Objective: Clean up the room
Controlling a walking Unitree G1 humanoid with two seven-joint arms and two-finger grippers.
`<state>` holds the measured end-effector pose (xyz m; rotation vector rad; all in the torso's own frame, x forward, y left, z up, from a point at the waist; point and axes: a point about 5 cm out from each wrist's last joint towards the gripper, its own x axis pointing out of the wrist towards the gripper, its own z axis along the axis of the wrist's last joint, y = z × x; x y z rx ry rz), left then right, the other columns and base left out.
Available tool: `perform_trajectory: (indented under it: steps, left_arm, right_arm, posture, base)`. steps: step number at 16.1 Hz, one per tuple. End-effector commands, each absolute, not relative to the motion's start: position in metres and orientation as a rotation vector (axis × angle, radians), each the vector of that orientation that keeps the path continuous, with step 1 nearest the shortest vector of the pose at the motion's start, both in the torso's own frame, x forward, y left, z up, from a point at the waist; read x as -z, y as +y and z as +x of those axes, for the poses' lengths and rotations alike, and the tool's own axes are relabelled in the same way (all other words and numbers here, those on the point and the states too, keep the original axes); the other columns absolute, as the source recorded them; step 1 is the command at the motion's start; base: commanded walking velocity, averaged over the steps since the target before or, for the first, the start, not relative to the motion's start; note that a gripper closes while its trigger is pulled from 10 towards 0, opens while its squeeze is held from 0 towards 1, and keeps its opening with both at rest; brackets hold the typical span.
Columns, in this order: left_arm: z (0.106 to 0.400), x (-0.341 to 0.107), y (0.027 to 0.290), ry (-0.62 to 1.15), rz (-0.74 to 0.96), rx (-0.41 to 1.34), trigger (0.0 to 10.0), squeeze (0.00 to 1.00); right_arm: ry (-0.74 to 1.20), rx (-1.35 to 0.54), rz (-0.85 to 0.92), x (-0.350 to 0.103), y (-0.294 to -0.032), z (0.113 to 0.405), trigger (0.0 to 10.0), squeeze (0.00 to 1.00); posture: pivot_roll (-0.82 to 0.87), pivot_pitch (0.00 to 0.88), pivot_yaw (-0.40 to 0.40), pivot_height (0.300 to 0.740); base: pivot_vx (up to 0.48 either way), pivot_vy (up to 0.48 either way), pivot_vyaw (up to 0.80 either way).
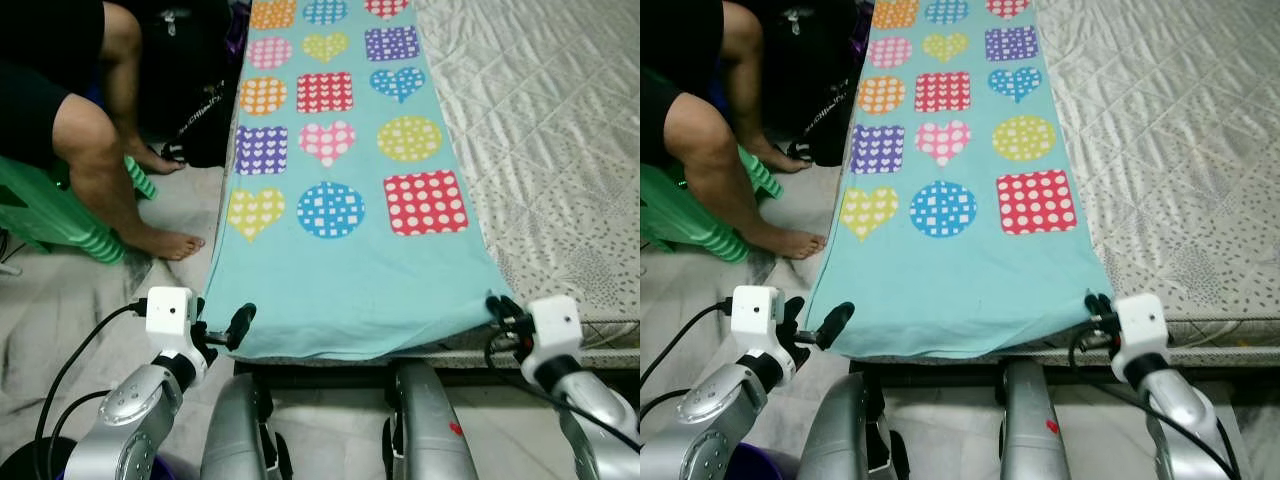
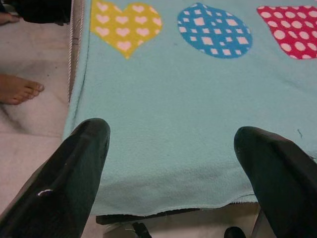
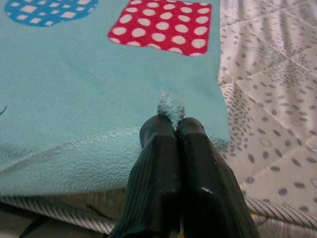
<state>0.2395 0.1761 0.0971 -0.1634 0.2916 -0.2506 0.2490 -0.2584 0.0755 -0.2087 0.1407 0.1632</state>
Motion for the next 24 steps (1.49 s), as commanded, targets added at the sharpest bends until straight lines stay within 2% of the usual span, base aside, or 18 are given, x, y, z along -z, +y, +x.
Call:
perform_trajectory:
  steps: [1, 2, 3, 4, 5, 11, 13, 17, 23, 24]
  left_arm:
    - [0.237, -0.093, 0.182, 0.311, -0.155, 0.232, 10.0, 0.0]
    - [0.238, -0.093, 0.182, 0.311, -0.156, 0.235, 10.0, 0.0]
    - [0.239, -0.093, 0.18, 0.311, -0.157, 0.24, 10.0, 0.0]
    - [0.24, -0.093, 0.18, 0.31, -0.158, 0.245, 10.0, 0.0]
    - [0.241, -0.093, 0.179, 0.31, -0.158, 0.246, 10.0, 0.0]
    - [0.244, -0.094, 0.18, 0.302, -0.158, 0.243, 10.0, 0.0]
    - [0.245, -0.094, 0.179, 0.297, -0.161, 0.239, 10.0, 0.0]
    - [0.248, -0.094, 0.179, 0.289, -0.165, 0.237, 10.0, 0.0]
    - [0.253, -0.096, 0.18, 0.25, -0.181, 0.21, 10.0, 0.0]
    - [0.254, -0.099, 0.181, 0.226, -0.186, 0.195, 10.0, 0.0]
  right_arm:
    - [0.138, -0.159, -0.212, -0.077, -0.264, 0.242, 0.0, 0.0]
    - [0.141, -0.158, -0.212, -0.077, -0.265, 0.24, 0.0, 0.0]
    - [0.15, -0.157, -0.219, -0.076, -0.265, 0.238, 7.0, 0.0]
    - [0.16, -0.161, -0.206, -0.075, -0.264, 0.236, 10.0, 0.0]
    - [0.161, -0.165, -0.201, -0.074, -0.263, 0.236, 10.0, 1.0]
    - [0.153, -0.184, -0.216, -0.077, -0.256, 0.244, 10.0, 1.0]
    - [0.165, -0.145, -0.279, -0.078, -0.264, 0.247, 10.0, 1.0]
    - [0.09, -0.061, -0.282, -0.094, -0.273, 0.256, 10.0, 1.0]
    - [-0.004, -0.032, -0.245, -0.113, -0.251, 0.269, 10.0, 1.0]
    - [-0.003, 0.007, -0.193, -0.111, -0.244, 0.268, 10.0, 1.0]
  posture:
    - [-0.11, 0.21, 0.123, 0.594]
    - [-0.11, 0.209, 0.124, 0.594]
    - [-0.11, 0.209, 0.127, 0.594]
    - [-0.12, 0.207, 0.129, 0.594]
    - [-0.12, 0.207, 0.129, 0.594]
    - [-0.12, 0.2, 0.12, 0.594]
    - [-0.12, 0.197, 0.119, 0.594]
    - [-0.13, 0.189, 0.12, 0.594]
    - [-0.15, 0.141, 0.108, 0.594]
    - [-0.15, 0.123, 0.102, 0.594]
  base:
    - [0.0, 0.0, 0.0]
    - [0.0, 0.0, 0.0]
    - [0.0, 0.0, 0.0]
    - [0.0, 0.0, 0.0]
    - [0.0, 0.0, 0.0]
    - [0.0, 0.0, 0.0]
    - [0.0, 0.0, 0.0]
    - [0.0, 0.0, 0.0]
    - [0.0, 0.0, 0.0]
    - [0.0, 0.0, 0.0]
